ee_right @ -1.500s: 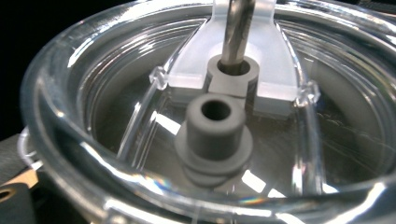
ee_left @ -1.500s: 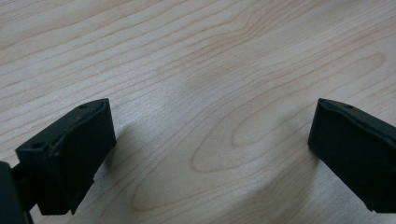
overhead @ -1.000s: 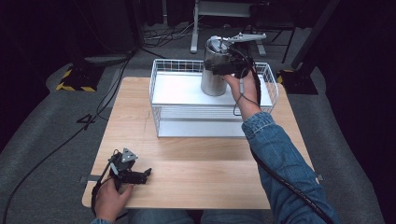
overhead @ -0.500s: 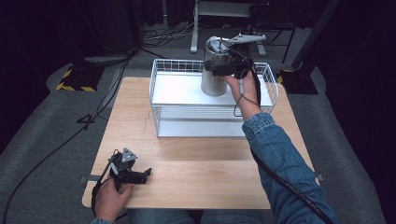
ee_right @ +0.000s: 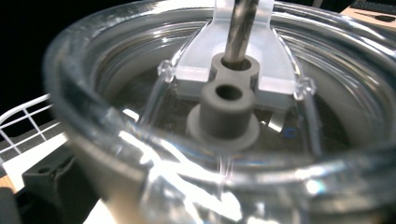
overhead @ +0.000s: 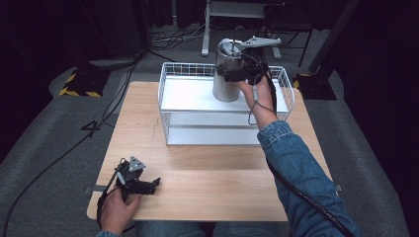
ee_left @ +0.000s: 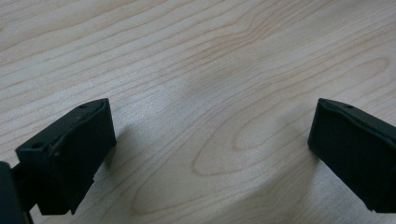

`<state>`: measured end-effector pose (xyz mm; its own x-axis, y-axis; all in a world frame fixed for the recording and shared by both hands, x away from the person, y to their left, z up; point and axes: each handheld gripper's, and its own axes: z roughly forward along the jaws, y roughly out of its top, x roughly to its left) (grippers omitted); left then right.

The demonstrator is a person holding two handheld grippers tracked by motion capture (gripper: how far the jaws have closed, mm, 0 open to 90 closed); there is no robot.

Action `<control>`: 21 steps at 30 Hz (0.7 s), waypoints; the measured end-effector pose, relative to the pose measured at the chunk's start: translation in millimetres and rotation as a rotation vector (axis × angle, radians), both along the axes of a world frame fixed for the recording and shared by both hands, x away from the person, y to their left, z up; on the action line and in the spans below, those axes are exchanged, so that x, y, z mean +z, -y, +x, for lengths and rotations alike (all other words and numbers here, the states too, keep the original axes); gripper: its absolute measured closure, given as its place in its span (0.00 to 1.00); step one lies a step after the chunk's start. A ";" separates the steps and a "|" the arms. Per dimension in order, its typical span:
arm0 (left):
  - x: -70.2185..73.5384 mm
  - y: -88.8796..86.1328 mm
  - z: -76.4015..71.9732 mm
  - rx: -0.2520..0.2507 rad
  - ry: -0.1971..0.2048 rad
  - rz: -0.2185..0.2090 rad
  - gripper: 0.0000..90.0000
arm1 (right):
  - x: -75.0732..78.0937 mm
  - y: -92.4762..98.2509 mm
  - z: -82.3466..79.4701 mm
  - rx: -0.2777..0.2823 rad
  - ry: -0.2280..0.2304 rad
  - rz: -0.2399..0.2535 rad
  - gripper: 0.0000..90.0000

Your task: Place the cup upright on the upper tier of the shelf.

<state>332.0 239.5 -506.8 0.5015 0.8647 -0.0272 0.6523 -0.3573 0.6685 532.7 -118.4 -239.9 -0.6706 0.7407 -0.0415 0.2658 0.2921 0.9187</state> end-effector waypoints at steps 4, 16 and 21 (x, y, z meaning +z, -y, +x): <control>-0.1 0.1 0.7 0.001 0.001 -0.001 0.01 | 2.3 7.2 -6.6 0.009 -0.002 0.015 0.00; 0.0 0.1 1.2 0.003 0.001 0.000 0.01 | 12.0 34.5 -27.9 0.039 0.020 0.031 0.00; -0.1 0.2 1.2 0.004 0.002 0.000 0.01 | 17.0 47.7 -39.9 0.049 0.029 0.026 0.00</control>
